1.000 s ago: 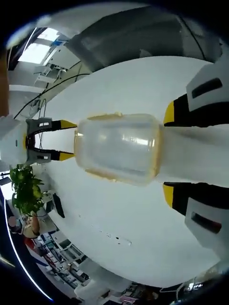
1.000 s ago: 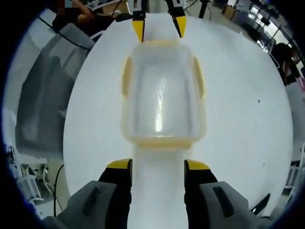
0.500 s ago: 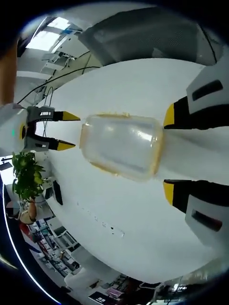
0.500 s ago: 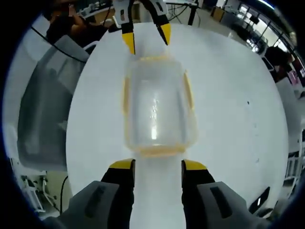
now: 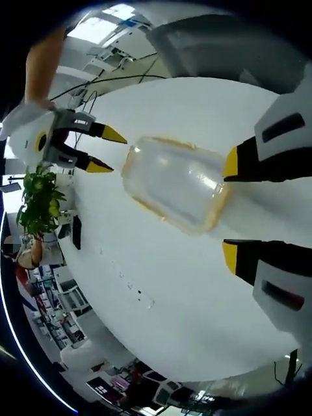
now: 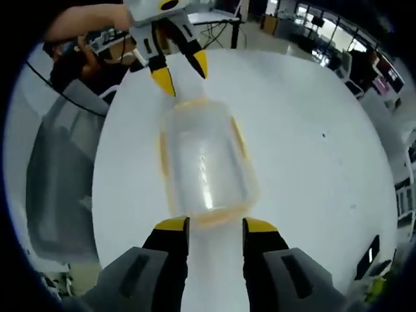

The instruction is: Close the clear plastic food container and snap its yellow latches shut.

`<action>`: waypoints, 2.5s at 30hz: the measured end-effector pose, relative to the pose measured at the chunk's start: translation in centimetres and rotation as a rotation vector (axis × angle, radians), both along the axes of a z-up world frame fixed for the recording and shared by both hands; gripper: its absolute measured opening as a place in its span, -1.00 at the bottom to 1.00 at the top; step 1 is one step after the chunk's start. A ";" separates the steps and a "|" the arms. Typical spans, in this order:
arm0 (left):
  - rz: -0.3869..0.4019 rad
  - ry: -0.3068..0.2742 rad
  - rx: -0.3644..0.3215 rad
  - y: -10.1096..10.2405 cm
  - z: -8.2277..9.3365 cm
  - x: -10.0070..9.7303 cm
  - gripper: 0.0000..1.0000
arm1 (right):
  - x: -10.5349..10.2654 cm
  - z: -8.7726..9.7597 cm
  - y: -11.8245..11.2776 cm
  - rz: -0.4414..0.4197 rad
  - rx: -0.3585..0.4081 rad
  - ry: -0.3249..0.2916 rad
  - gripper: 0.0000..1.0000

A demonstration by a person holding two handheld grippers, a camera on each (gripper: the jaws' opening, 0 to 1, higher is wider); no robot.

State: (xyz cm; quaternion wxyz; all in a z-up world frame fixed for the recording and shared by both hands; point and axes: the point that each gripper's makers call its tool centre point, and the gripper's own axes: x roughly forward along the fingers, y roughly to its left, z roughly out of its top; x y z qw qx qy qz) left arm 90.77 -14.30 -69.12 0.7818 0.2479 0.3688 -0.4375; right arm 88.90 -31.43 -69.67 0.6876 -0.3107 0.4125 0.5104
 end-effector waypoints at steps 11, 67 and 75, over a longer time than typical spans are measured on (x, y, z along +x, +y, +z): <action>0.184 0.011 -0.079 -0.5 -0.5 0.0 -0.51 | 1.0 0.5 0.9 -0.165 0.090 -0.066 -0.47; 0.617 0.185 -0.410 -0.9 -2.8 -1.1 -0.62 | 0.3 -2.1 0.3 -0.815 0.482 0.095 -0.51; 0.672 0.223 -0.466 -0.9 -3.0 -1.3 -0.61 | 0.2 -2.2 0.2 -0.851 0.508 0.121 -0.51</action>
